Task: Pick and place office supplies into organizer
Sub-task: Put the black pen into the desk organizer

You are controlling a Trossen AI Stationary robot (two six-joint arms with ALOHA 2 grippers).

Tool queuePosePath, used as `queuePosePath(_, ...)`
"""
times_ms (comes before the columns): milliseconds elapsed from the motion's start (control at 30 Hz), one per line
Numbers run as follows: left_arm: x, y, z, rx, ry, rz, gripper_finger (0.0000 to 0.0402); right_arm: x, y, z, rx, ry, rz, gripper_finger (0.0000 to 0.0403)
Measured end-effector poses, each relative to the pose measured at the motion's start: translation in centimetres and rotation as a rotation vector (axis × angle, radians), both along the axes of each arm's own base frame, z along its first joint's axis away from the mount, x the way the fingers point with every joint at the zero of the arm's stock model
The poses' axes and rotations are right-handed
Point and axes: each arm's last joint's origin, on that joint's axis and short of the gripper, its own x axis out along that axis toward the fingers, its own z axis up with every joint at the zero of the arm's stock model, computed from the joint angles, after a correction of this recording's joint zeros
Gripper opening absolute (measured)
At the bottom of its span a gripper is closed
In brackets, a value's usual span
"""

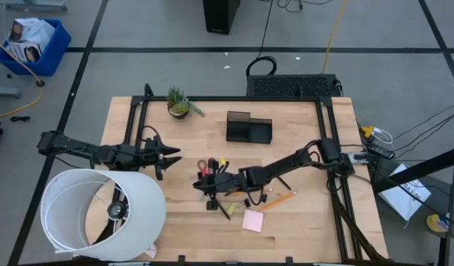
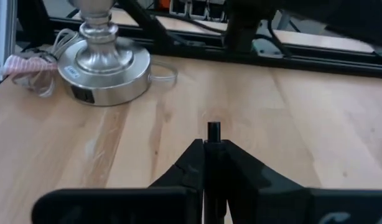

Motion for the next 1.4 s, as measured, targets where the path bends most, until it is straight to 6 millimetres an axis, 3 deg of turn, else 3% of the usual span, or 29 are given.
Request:
queuePosePath(433,0.0,0.0,0.0,0.001,0.002,0.000,0.0175,-0.4,-2.1,2.3,-0.081,-0.018,-0.096,0.0030)
queuePosePath(700,0.0,0.0,0.0,-0.010,0.000,0.002,0.0175,-1.5,-4.4,2.6,-0.128,-0.024,-0.269,0.0033)
queuePosePath(867,0.0,0.0,0.0,-0.011,0.000,0.001,0.0175,-3.6,-5.8,3.1,-0.153,-0.085,-0.393,0.0031)
queuePosePath(1067,0.0,0.0,0.0,-0.011,0.000,0.002,0.0175,-7.4,-7.7,4.3,-0.124,-0.310,-0.456,0.0037)
queuePosePath(1267,0.0,0.0,0.0,-0.012,-0.004,0.003,0.0175,-11.2,-10.8,4.2,-0.117,-0.537,-0.548,0.0032)
queuePosePath(1400,0.0,0.1,0.0,-0.009,-0.005,0.024,0.0175,-12.7,-13.3,3.5,-0.086,-0.587,-0.624,0.0041)
